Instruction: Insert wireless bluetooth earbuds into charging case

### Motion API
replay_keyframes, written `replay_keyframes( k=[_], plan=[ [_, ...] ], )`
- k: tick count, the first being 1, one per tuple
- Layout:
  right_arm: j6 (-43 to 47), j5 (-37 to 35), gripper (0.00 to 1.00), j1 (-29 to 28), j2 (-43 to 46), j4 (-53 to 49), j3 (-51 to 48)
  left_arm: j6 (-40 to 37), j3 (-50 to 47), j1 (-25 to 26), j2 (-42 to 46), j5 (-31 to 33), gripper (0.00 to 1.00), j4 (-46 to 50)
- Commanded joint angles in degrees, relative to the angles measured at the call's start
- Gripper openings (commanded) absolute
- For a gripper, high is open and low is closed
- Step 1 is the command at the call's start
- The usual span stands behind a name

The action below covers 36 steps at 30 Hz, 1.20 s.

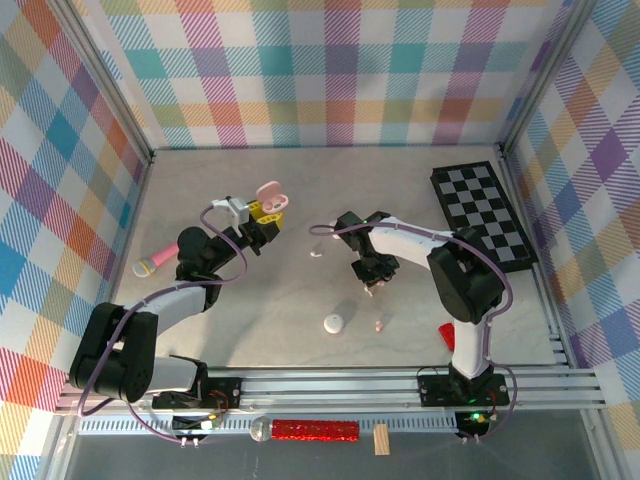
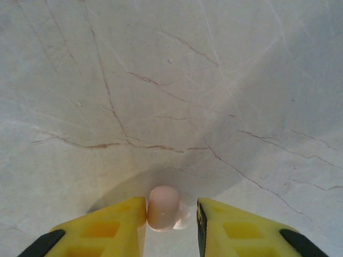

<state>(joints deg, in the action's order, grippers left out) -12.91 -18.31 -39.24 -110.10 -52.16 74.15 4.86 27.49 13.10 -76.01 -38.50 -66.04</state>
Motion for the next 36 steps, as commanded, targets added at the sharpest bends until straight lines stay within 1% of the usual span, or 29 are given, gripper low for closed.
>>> replay_keyframes(
  k=[1, 4, 12, 14, 17, 23, 28, 31, 34, 36],
  plan=[
    [-0.97, -0.94, 0.3, -0.26, -1.33, -1.1, 1.03, -1.0, 0.91, 0.43, 0.33, -1.11, 0.31, -1.55],
    [-0.85, -0.69, 0.29, -0.28, -1.91, -0.96, 1.04, -1.0, 0.99, 0.43, 0.33, -1.22, 0.31, -1.54],
    [-0.97, -1.03, 0.21, -0.11, -0.9, -0.1, 0.3, -2.13, 1.07, 0.43, 0.24, -1.48, 0.31, -0.48],
    [-1.22, 0.06, 0.2, 0.2, 0.55, 0.75, -0.24, -2.81, 1.17, 0.67, 0.33, -1.41, 0.31, 0.41],
    [-2.0, 4.07, 0.17, 1.45, 3.83, 3.23, -1.63, -4.08, 1.52, 1.28, 0.5, -1.25, 0.31, 2.21],
    [-3.96, 16.58, 0.18, 5.89, 11.99, 9.75, -5.17, -6.1, 1.95, 2.94, 0.68, -0.69, 0.31, 4.28],
    [-9.13, 36.85, 0.18, 12.2, 20.04, 18.7, -10.18, -8.23, 2.22, 5.36, 0.3, -0.06, 0.31, 6.45],
    [-12.55, 46.87, 0.18, 15.15, 23.22, 22.89, -11.94, -8.98, 2.95, 7.28, -0.66, 0.14, 0.31, 6.8],
    [-15.59, 54.52, 0.18, 16.71, 25.62, 26.79, -12.91, -9.25, 3.92, 8.96, -2.14, 0.25, 0.31, 6.1],
    [-16.75, 57.83, 0.18, 17.0, 27.13, 29.23, -13.32, -10.13, 4.54, 9.74, -2.93, 0.52, 0.31, 6.63]
  ],
)
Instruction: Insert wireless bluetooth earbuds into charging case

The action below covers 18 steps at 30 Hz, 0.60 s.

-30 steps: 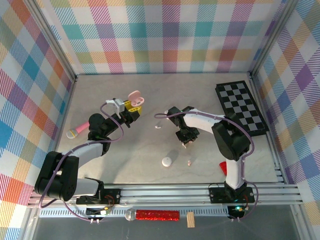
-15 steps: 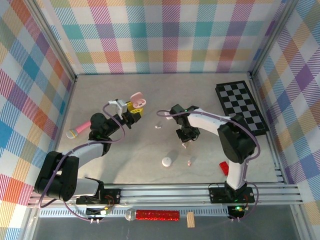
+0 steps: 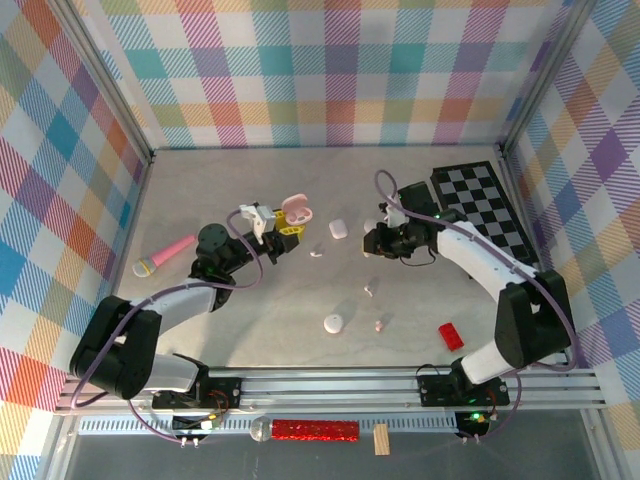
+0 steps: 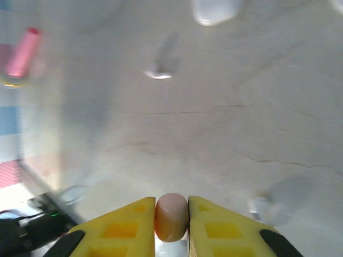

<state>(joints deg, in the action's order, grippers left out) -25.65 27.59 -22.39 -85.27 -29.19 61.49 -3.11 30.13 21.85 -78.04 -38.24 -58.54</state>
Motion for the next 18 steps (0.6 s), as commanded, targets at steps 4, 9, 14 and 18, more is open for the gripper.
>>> replay_keyframes(
  k=[4, 9, 14, 18],
  plan=[
    [-7.67, 17.39, 0.18, 0.16, 4.58, 11.41, -1.05, -3.2, 2.69, 2.3, -2.54, 0.96, 0.31, -0.78],
    [-14.17, 22.09, 0.18, 0.22, 6.01, 19.67, -2.08, -5.1, 3.77, 3.96, -3.78, 1.71, 0.31, 0.28],
    [-17.33, 23.45, 0.17, -0.52, 6.26, 23.48, -1.48, -7.97, 4.93, 5.72, -4.81, 2.54, 0.31, 3.12],
    [-18.93, 23.61, 0.17, -1.79, 5.59, 25.34, -0.4, -8.18, 5.27, 6.69, -5.86, 2.8, 0.31, 2.03]
  ],
)
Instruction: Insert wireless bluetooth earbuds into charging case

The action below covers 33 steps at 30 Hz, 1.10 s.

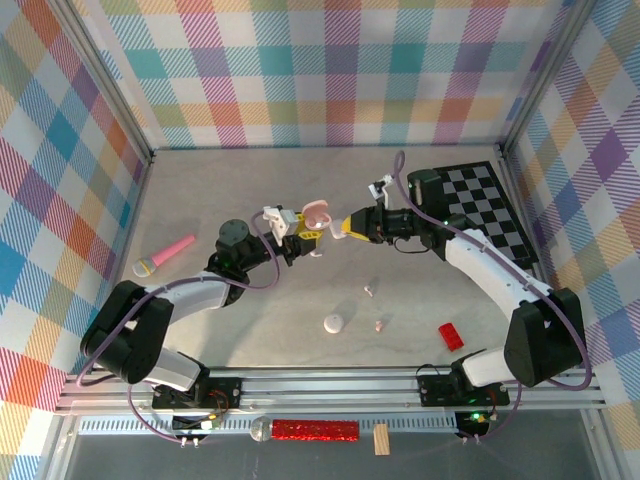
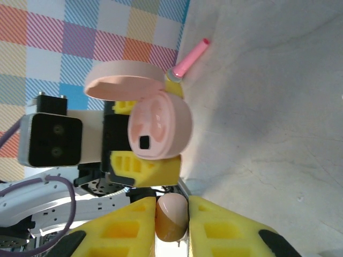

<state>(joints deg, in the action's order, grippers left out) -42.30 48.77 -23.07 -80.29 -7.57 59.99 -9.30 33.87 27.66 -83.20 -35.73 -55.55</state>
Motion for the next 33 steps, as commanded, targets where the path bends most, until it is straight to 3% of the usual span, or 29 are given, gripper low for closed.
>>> replay_keyframes(
  k=[1, 10, 22, 33],
  plan=[
    [-2.17, 2.18, 0.17, -1.48, 0.43, 3.7, 1.58, -2.08, 1.7, 1.2, -0.97, 0.31, 0.31, -1.12],
    [-3.28, 1.29, 0.16, -3.89, -1.94, 4.62, 4.89, -2.16, 2.52, 2.88, -2.74, 0.31, 0.31, -2.44],
    [6.42, -9.67, 0.14, -6.99, -3.95, -9.86, 12.02, -3.62, 3.05, 4.79, -3.7, 0.74, 0.31, -2.99],
    [8.57, -12.38, 0.14, -8.21, -5.13, -12.3, 12.78, -3.29, 3.75, 5.65, -4.05, 0.57, 0.31, -3.65]
  ],
)
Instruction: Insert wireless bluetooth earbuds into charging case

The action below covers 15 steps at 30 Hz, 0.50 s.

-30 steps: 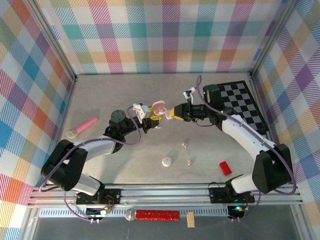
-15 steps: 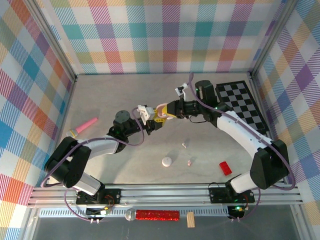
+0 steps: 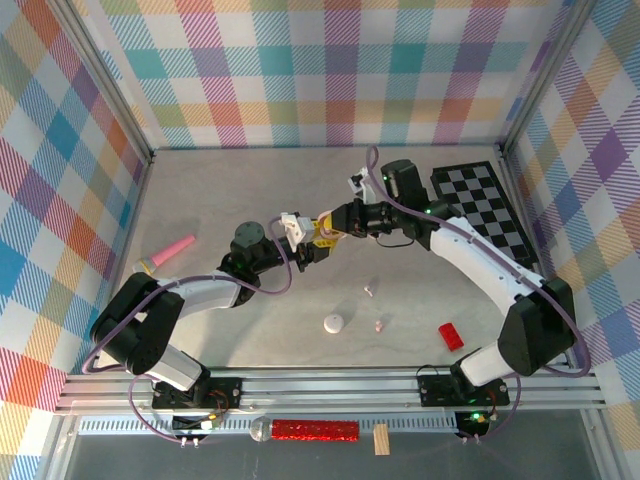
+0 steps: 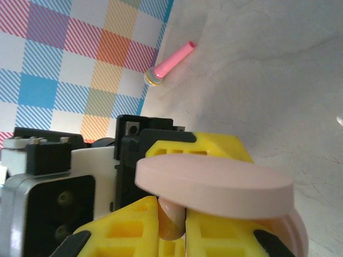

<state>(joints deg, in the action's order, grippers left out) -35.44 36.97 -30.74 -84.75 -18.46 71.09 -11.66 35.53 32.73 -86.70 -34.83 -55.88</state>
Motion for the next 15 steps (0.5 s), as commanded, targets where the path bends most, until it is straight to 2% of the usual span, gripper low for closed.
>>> replay_keyframes(
  k=[1, 15],
  plan=[
    [1.74, -0.71, 0.14, -0.61, -0.67, -1.32, 1.66, -0.72, 2.12, 0.62, -0.74, -0.33, 0.3, -3.81],
    [3.1, -3.02, 0.2, -0.81, -0.17, -4.42, 0.85, 1.24, 2.26, 0.67, -1.35, 0.83, 0.3, -6.42]
  ],
)
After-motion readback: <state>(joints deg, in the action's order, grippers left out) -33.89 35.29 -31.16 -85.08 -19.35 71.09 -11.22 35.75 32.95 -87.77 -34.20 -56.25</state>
